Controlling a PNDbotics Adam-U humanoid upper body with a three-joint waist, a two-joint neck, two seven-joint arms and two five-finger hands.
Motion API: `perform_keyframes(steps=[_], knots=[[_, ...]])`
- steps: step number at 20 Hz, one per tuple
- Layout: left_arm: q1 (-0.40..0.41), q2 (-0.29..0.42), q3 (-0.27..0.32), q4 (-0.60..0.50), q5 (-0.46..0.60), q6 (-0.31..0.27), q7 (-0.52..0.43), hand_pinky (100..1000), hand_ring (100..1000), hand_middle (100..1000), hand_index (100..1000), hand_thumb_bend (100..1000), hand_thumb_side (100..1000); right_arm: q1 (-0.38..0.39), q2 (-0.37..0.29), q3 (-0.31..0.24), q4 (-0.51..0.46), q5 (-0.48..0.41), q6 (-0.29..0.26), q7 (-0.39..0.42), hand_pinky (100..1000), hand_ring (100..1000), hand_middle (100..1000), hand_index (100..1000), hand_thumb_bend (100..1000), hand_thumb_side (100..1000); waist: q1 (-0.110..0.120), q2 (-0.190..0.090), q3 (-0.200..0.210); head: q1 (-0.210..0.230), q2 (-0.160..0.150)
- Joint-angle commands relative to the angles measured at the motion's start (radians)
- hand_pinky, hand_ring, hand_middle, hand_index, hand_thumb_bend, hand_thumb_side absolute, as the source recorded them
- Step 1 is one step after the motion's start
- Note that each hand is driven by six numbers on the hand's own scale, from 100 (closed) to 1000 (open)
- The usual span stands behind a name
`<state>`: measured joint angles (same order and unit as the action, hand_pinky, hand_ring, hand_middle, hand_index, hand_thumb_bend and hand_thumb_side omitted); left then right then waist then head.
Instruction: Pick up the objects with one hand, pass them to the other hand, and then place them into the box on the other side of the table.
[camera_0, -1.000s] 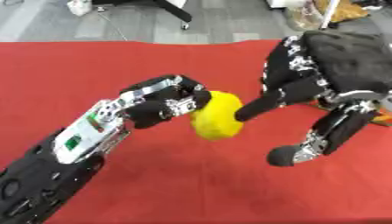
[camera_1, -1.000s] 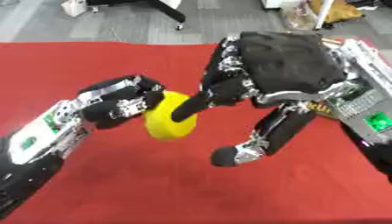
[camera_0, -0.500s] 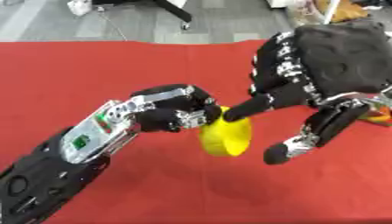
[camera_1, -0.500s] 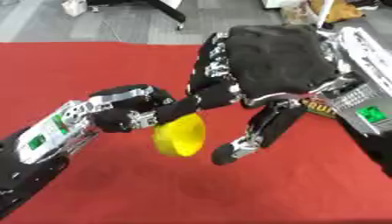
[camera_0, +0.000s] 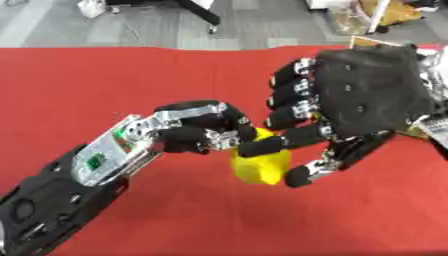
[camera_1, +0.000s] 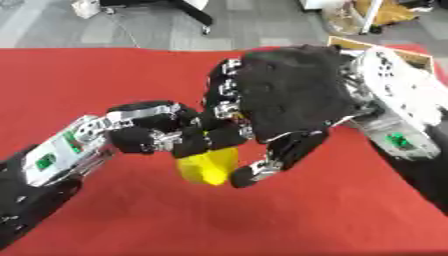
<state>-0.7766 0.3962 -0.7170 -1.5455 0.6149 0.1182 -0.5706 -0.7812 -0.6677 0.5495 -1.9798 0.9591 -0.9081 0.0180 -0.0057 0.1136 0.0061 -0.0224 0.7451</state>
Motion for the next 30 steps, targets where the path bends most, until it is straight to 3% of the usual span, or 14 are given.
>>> perform_keyframes(steps=[1, 11, 15, 18, 23, 30], knots=[[-0.026, -0.001, -0.001, -0.026, 0.055, 0.021, 0.014, 634, 470, 361, 457, 100, 503, -0.006, -0.008, -0.003, -0.020, 0.070, 0.001, -0.066, 274, 306, 312, 829, 499, 378, -0.013, -0.010, -0.001, -0.003, -0.011], [-0.031, 0.008, -0.005, -0.074, 0.162, 0.064, 0.059, 638, 474, 365, 461, 100, 518, 0.007, -0.012, 0.003, -0.020, 0.194, 0.001, -0.193, 278, 307, 309, 803, 491, 345, -0.014, -0.010, 0.001, -0.002, -0.013], [-0.031, 0.010, -0.004, -0.086, 0.174, 0.071, 0.066, 639, 475, 366, 461, 100, 520, 0.008, -0.013, 0.002, -0.020, 0.211, 0.001, -0.219, 271, 302, 300, 744, 466, 253, -0.014, -0.010, 0.001, -0.001, -0.012], [-0.032, 0.013, -0.005, -0.094, 0.178, 0.076, 0.068, 640, 476, 366, 462, 100, 519, 0.008, -0.015, 0.003, -0.020, 0.222, 0.001, -0.229, 268, 300, 296, 660, 386, 104, -0.013, -0.011, 0.001, -0.001, -0.013], [-0.032, 0.018, -0.005, -0.095, 0.165, 0.080, 0.068, 647, 479, 367, 463, 100, 520, 0.012, -0.016, 0.001, -0.020, 0.211, 0.001, -0.254, 262, 299, 294, 581, 175, 100, -0.013, -0.012, -0.001, -0.001, -0.012], [-0.030, 0.031, 0.005, -0.074, 0.124, 0.069, 0.069, 664, 497, 399, 494, 100, 543, 0.015, -0.023, -0.008, -0.020, 0.179, 0.001, -0.276, 274, 305, 297, 495, 132, 100, -0.012, -0.013, -0.002, -0.001, -0.012]])
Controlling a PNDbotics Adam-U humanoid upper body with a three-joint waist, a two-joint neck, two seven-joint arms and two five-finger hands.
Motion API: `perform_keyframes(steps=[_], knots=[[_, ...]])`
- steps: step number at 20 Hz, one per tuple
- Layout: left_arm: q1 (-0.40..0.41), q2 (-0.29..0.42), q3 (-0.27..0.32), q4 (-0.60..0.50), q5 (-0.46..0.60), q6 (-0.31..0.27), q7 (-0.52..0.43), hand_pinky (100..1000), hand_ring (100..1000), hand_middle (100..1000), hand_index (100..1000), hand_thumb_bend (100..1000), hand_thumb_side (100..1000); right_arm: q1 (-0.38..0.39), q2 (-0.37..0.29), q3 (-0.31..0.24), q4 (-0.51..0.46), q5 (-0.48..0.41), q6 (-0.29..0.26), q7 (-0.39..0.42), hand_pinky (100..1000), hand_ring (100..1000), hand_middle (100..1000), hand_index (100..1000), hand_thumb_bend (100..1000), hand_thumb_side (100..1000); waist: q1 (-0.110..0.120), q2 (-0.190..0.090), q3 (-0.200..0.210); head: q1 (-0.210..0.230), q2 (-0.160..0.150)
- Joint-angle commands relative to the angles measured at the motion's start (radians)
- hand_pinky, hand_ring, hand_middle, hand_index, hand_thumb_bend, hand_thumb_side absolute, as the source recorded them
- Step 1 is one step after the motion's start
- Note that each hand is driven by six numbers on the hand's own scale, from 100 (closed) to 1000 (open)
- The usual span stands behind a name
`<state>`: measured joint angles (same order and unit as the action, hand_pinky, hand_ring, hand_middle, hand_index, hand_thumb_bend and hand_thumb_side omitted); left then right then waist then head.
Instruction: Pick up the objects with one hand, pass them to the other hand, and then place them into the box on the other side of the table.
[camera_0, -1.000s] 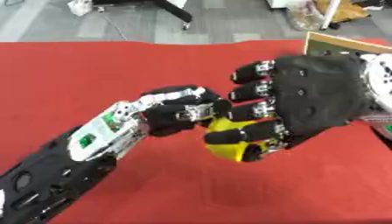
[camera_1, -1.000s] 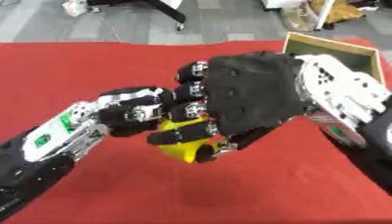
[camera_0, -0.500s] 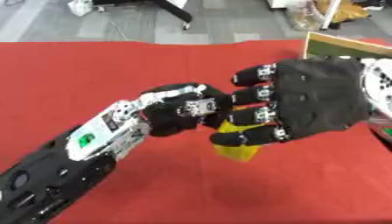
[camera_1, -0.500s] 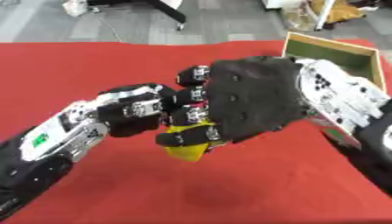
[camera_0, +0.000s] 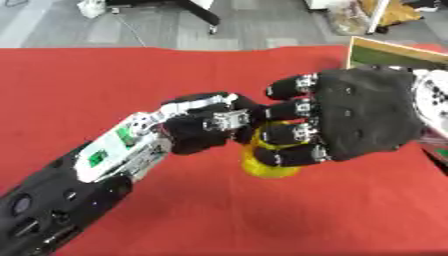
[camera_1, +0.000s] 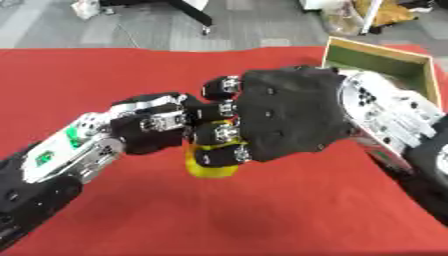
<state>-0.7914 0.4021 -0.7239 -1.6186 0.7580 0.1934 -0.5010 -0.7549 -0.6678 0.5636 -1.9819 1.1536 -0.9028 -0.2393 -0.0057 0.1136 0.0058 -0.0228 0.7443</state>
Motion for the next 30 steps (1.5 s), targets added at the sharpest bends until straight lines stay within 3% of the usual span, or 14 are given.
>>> perform_keyframes(steps=[1, 2, 3, 4, 8, 9, 11, 15, 19, 22, 25, 28, 30], knots=[[-0.014, 0.029, 0.016, 0.005, -0.031, -0.009, -0.001, 668, 504, 416, 510, 100, 562, -0.011, -0.025, -0.023, -0.018, -0.016, -0.004, -0.021, 275, 305, 296, 488, 132, 100, -0.012, -0.014, -0.002, -0.001, -0.011], [-0.013, 0.033, 0.020, 0.010, -0.044, -0.013, -0.002, 673, 517, 445, 535, 100, 643, -0.011, -0.027, -0.023, -0.018, -0.017, -0.004, -0.024, 274, 305, 295, 482, 130, 100, -0.012, -0.014, -0.002, -0.001, -0.012], [-0.011, 0.038, 0.028, 0.017, -0.061, -0.019, 0.000, 676, 527, 457, 549, 100, 638, -0.010, -0.029, -0.024, -0.018, -0.018, -0.004, -0.027, 274, 304, 295, 480, 135, 100, -0.012, -0.015, -0.002, -0.002, -0.012], [-0.009, 0.041, 0.035, 0.026, -0.078, -0.026, 0.001, 682, 543, 477, 572, 100, 691, -0.008, -0.031, -0.025, -0.018, -0.020, -0.004, -0.031, 274, 304, 294, 477, 137, 100, -0.012, -0.015, -0.003, -0.002, -0.012], [-0.001, 0.046, 0.058, 0.055, -0.140, -0.058, -0.002, 684, 546, 481, 576, 100, 702, -0.004, -0.036, -0.030, -0.018, -0.020, -0.004, -0.045, 275, 304, 294, 477, 137, 100, -0.012, -0.017, -0.003, 0.000, -0.012], [0.007, 0.058, 0.080, 0.068, -0.158, -0.069, 0.006, 709, 610, 570, 660, 129, 803, 0.003, -0.046, -0.036, -0.018, -0.024, -0.004, -0.052, 275, 298, 289, 473, 135, 100, -0.012, -0.018, -0.004, -0.002, -0.012], [0.023, 0.072, 0.115, 0.089, -0.195, -0.095, 0.018, 718, 630, 597, 680, 185, 827, 0.015, -0.065, -0.049, -0.018, -0.033, -0.004, -0.070, 280, 296, 290, 474, 139, 100, -0.012, -0.020, -0.004, -0.003, -0.015], [0.049, 0.095, 0.166, 0.113, -0.223, -0.134, 0.037, 725, 653, 621, 702, 211, 861, 0.039, -0.103, -0.071, -0.018, -0.052, -0.004, -0.108, 262, 288, 276, 470, 119, 100, -0.013, -0.021, -0.005, -0.010, -0.020], [0.101, 0.124, 0.236, 0.114, -0.223, -0.164, 0.104, 720, 640, 607, 699, 186, 883, 0.115, -0.191, -0.123, -0.018, -0.128, -0.004, -0.153, 243, 276, 262, 472, 100, 100, -0.012, -0.017, 0.000, -0.031, -0.029], [0.148, 0.141, 0.282, 0.088, -0.203, -0.176, 0.168, 717, 634, 601, 696, 172, 886, 0.207, -0.259, -0.174, -0.018, -0.245, 0.012, -0.146, 201, 258, 243, 469, 100, 100, -0.009, -0.009, 0.013, -0.057, -0.040], [0.202, 0.149, 0.341, 0.039, -0.207, -0.199, 0.234, 718, 634, 600, 693, 150, 874, 0.283, -0.313, -0.239, -0.018, -0.407, 0.068, -0.081, 165, 249, 237, 477, 100, 100, -0.004, -0.001, 0.031, -0.088, -0.047], [0.262, 0.150, 0.409, -0.010, -0.244, -0.234, 0.294, 720, 636, 603, 695, 139, 872, 0.324, -0.342, -0.315, -0.016, -0.562, 0.195, 0.023, 155, 244, 235, 482, 100, 100, -0.001, 0.006, 0.049, -0.120, -0.051], [0.299, 0.148, 0.443, -0.044, -0.270, -0.254, 0.320, 722, 637, 604, 696, 130, 865, 0.321, -0.342, -0.358, 0.037, -0.644, 0.289, 0.090, 140, 235, 230, 487, 100, 100, 0.001, 0.009, 0.060, -0.137, -0.052]])
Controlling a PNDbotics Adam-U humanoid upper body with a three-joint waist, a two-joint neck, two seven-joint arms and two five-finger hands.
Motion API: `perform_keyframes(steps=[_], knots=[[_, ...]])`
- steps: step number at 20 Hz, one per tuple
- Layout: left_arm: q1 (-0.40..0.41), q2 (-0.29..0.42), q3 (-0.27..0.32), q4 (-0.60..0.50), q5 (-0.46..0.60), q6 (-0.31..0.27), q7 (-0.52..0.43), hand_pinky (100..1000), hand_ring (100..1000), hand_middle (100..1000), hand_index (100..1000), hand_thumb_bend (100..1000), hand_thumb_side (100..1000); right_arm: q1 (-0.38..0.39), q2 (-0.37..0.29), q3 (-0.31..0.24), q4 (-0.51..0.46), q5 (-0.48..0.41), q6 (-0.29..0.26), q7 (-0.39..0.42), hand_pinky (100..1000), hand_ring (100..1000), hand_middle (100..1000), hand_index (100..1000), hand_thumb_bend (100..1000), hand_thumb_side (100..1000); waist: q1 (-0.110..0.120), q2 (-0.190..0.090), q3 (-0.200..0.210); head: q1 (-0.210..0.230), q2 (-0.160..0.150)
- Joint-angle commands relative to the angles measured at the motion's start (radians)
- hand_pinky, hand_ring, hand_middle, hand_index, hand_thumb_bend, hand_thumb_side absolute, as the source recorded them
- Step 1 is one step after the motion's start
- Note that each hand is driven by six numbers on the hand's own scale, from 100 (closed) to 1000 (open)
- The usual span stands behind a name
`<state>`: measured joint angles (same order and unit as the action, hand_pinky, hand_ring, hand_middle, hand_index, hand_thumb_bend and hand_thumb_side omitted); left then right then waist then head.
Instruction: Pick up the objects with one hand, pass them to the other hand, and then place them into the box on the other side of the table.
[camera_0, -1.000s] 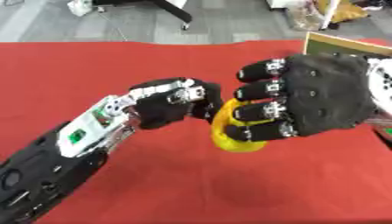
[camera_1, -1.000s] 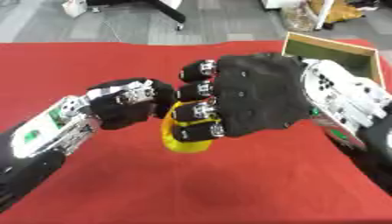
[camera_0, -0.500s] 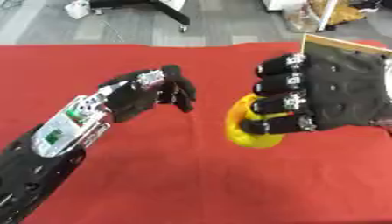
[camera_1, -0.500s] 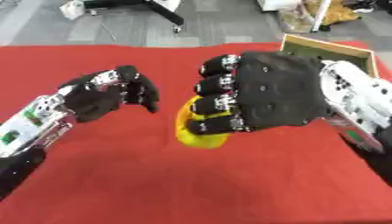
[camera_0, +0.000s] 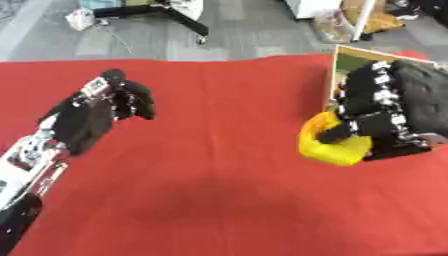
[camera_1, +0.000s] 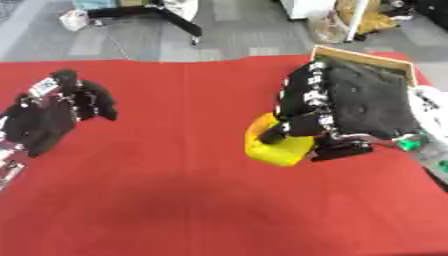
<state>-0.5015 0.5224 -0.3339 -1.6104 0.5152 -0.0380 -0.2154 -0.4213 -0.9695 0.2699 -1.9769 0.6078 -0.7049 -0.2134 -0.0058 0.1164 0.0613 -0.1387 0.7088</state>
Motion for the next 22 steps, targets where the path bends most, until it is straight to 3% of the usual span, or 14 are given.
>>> perform_keyframes(steps=[1, 6, 12, 13, 18, 19, 22], knots=[[0.025, 0.025, 0.068, -0.071, -0.041, -0.033, 0.044, 723, 638, 604, 697, 127, 860, -0.023, -0.034, -0.082, 0.081, -0.131, 0.128, 0.091, 135, 231, 226, 494, 100, 113, 0.001, 0.007, 0.010, -0.029, -0.017], [0.086, -0.010, 0.127, -0.164, -0.106, -0.074, 0.076, 725, 637, 603, 699, 118, 840, -0.110, 0.018, -0.154, 0.477, -0.281, 0.270, 0.169, 101, 217, 218, 524, 100, 234, 0.004, 0.010, 0.052, -0.079, -0.021], [0.130, -0.064, 0.178, -0.243, -0.231, -0.098, 0.057, 730, 637, 602, 703, 104, 831, -0.182, 0.042, -0.219, 0.853, -0.414, 0.351, 0.155, 121, 235, 240, 568, 100, 350, 0.005, 0.015, 0.107, -0.135, -0.024], [0.136, -0.071, 0.183, -0.251, -0.244, -0.101, 0.055, 730, 637, 602, 703, 104, 831, -0.188, 0.043, -0.223, 0.892, -0.422, 0.355, 0.146, 121, 235, 240, 568, 100, 350, 0.005, 0.016, 0.112, -0.142, -0.024], [0.175, -0.109, 0.204, -0.271, -0.296, -0.115, 0.051, 731, 638, 602, 704, 106, 832, -0.186, 0.036, -0.236, 1.057, -0.393, 0.405, 0.109, 225, 330, 339, 824, 100, 631, 0.001, 0.016, 0.129, -0.166, -0.025], [0.180, -0.114, 0.208, -0.272, -0.302, -0.117, 0.054, 732, 638, 602, 704, 107, 831, -0.184, 0.034, -0.235, 1.080, -0.373, 0.420, 0.113, 252, 355, 365, 907, 161, 695, 0.001, 0.016, 0.131, -0.167, -0.025], [0.192, -0.129, 0.218, -0.272, -0.317, -0.123, 0.063, 732, 638, 602, 704, 108, 829, -0.171, 0.027, -0.231, 1.113, -0.295, 0.445, 0.151, 293, 384, 396, 989, 340, 719, -0.002, 0.013, 0.130, -0.170, -0.025]])
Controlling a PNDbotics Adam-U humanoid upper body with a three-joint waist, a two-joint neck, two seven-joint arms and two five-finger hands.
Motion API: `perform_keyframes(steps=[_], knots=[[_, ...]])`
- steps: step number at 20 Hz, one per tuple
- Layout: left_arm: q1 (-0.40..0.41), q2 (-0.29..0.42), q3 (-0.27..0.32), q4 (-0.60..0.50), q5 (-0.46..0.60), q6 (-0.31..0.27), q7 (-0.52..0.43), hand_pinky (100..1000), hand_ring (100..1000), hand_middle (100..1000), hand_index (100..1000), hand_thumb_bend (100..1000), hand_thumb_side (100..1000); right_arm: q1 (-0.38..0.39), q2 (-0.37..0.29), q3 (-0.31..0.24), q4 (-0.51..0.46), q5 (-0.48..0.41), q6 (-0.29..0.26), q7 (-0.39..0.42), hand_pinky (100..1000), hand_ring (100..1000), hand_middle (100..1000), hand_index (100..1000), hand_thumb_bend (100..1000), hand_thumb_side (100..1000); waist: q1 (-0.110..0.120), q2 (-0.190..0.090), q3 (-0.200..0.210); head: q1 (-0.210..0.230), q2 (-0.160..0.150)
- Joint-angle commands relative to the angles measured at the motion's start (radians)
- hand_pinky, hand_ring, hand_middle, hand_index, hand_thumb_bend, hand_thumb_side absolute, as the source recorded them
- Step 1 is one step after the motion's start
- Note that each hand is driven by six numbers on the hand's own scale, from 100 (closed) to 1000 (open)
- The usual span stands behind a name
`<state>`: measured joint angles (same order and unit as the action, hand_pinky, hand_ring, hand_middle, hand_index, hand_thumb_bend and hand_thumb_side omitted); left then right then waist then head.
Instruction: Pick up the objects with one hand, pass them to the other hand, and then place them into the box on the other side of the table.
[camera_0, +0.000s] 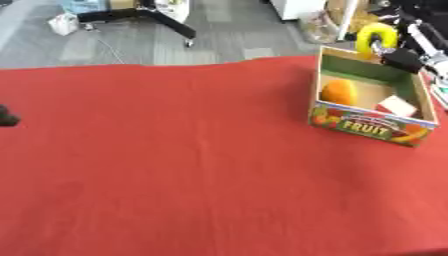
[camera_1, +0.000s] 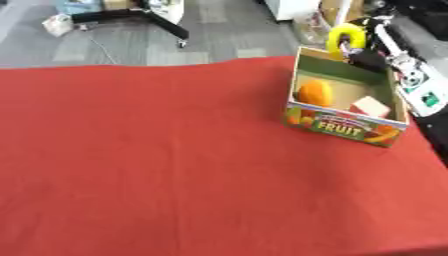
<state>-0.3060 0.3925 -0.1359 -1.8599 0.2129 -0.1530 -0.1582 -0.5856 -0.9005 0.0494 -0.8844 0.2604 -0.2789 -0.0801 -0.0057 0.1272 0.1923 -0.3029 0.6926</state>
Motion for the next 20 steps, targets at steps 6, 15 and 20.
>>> perform_keyframes(steps=[6, 15, 20], knots=[[0.009, -0.021, 0.029, -0.019, -0.042, -0.016, 0.018, 732, 638, 602, 704, 106, 829, 0.025, -0.048, -0.032, 0.019, 0.172, 0.048, -0.001, 291, 381, 395, 1000, 436, 743, -0.004, -0.004, -0.017, 0.003, -0.003], [0.025, -0.042, 0.042, -0.001, -0.058, -0.014, 0.034, 727, 637, 599, 698, 100, 816, 0.073, -0.041, -0.055, -0.050, 0.155, 0.055, -0.044, 306, 447, 494, 978, 104, 596, -0.010, -0.006, -0.042, 0.054, 0.005], [0.050, -0.086, 0.080, 0.035, -0.121, -0.015, 0.103, 729, 649, 612, 707, 110, 819, 0.177, 0.071, -0.140, -0.163, 0.086, -0.013, -0.113, 338, 471, 526, 960, 100, 573, -0.015, -0.004, -0.097, 0.147, 0.014]])
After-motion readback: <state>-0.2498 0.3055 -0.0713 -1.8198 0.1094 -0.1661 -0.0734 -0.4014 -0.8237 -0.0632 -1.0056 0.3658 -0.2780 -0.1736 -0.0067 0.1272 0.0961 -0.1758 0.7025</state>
